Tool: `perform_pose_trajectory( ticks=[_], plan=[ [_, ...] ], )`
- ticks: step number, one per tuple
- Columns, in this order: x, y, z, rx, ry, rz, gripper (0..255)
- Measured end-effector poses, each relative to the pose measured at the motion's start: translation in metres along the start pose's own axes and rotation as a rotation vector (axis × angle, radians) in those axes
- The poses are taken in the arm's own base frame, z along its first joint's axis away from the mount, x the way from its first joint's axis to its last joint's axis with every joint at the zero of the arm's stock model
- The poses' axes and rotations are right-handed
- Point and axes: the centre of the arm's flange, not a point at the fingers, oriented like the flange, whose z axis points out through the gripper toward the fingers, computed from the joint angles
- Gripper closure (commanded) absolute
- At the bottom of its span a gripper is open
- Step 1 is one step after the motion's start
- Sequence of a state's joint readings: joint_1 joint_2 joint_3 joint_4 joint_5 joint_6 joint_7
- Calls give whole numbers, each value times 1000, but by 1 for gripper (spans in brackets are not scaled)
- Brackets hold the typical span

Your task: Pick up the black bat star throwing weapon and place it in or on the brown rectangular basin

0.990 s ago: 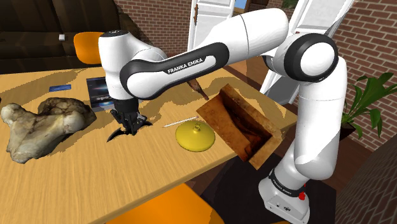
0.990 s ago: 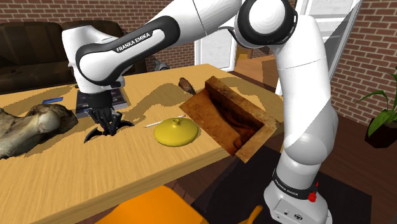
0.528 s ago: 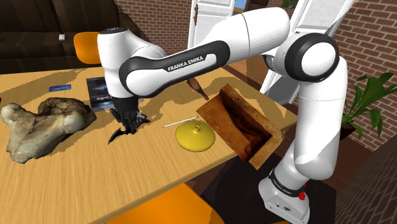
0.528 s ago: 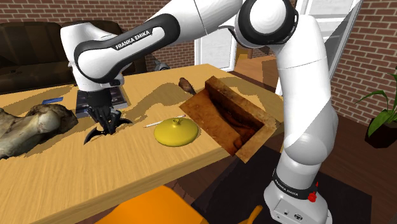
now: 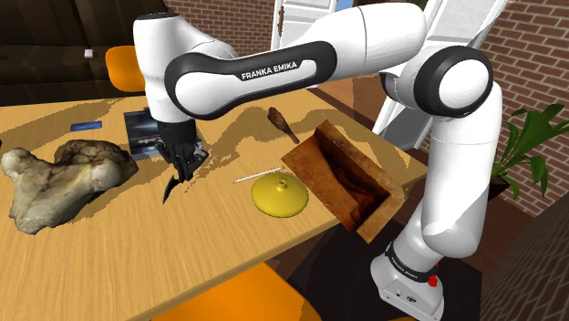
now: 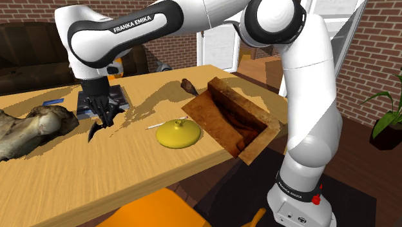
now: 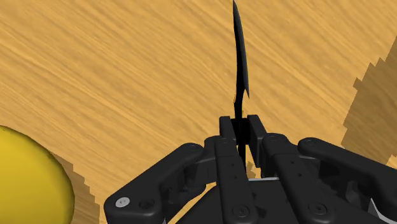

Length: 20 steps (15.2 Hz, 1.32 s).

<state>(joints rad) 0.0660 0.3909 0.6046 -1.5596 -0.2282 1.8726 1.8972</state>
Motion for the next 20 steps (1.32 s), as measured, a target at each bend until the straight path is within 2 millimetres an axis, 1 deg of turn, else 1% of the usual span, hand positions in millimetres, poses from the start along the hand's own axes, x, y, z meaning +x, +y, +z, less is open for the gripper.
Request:
perform_pose_trajectory(
  ticks=[20],
  plan=[
    [1,2,-106,0,0,0,255]
  ],
)
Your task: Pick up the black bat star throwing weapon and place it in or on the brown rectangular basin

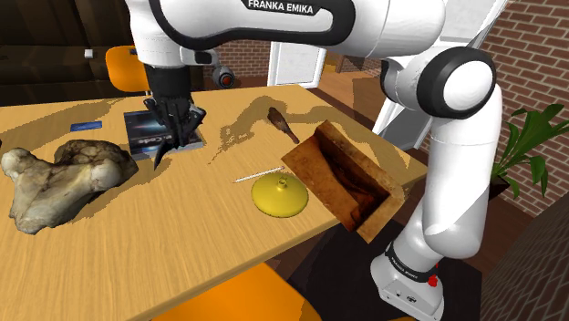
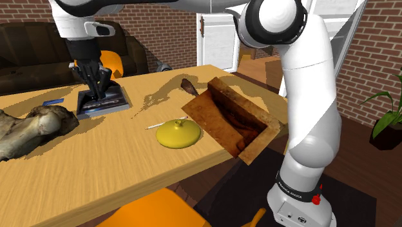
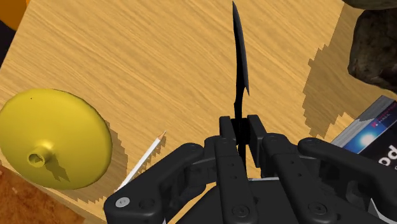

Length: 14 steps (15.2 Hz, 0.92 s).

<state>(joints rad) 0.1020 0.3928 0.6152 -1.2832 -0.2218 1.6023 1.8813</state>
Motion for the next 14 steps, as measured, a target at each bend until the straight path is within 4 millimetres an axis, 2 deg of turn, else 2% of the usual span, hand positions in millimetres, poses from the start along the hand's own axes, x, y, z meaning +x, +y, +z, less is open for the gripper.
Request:
perform_pose_trajectory(
  ticks=[3,5,14],
  plan=[
    [0,0,-13,0,0,0,255],
    [8,14,-16,0,0,0,255],
    [60,116,-14,-1,2,0,255]
  ],
)
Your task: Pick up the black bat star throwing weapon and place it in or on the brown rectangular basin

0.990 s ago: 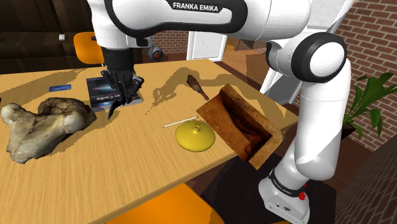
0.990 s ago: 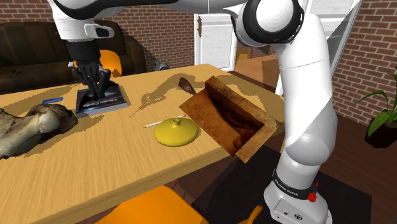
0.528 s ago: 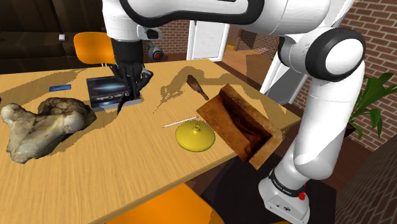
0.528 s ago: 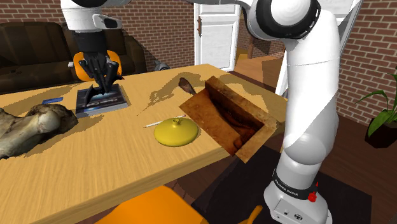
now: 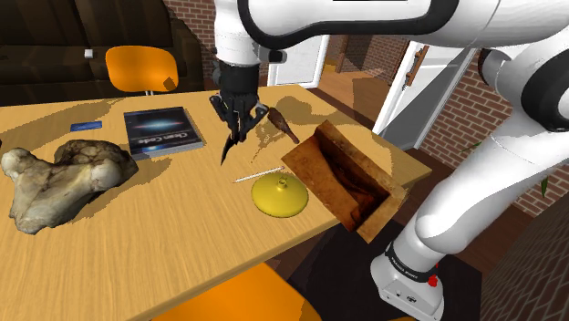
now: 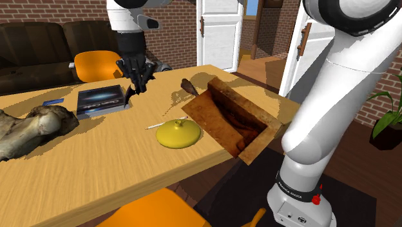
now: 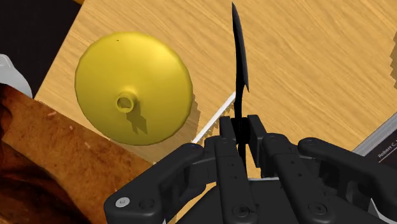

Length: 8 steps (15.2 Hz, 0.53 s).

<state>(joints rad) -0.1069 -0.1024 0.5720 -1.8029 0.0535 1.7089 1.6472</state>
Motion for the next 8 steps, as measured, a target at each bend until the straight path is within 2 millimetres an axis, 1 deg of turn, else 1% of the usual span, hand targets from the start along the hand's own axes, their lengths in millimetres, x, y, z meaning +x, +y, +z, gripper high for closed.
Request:
perform_pose_trajectory(
  ticks=[8],
  plan=[
    [48,94,2,0,0,1,255]
  ],
)
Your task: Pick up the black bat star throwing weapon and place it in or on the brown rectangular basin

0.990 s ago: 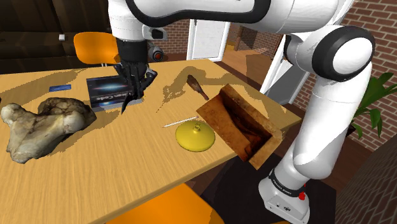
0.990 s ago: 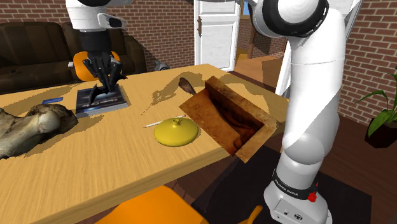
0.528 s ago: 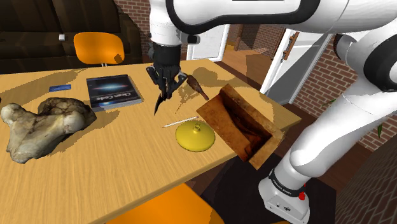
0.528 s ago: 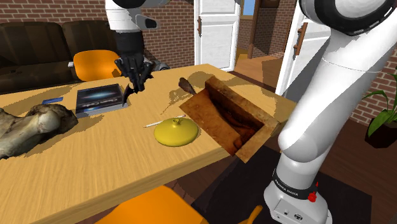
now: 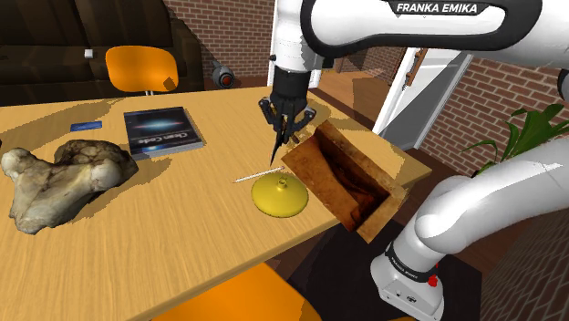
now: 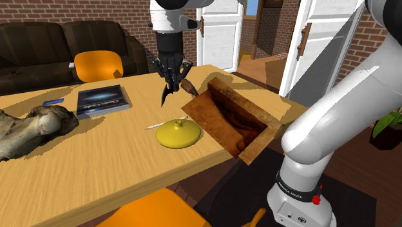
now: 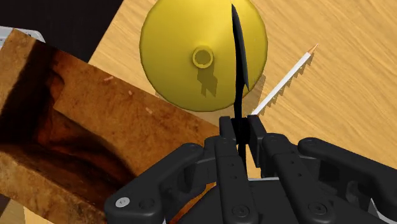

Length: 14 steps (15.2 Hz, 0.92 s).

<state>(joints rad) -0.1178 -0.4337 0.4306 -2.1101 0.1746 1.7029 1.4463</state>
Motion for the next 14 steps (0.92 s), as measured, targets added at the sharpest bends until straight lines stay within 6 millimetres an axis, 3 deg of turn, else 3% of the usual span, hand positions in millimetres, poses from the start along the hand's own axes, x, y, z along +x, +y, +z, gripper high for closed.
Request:
perform_pose_trajectory(
  ticks=[13,14],
  plan=[
    [85,154,4,-5,-6,3,255],
    [91,158,11,-18,-15,5,255]
  ],
)
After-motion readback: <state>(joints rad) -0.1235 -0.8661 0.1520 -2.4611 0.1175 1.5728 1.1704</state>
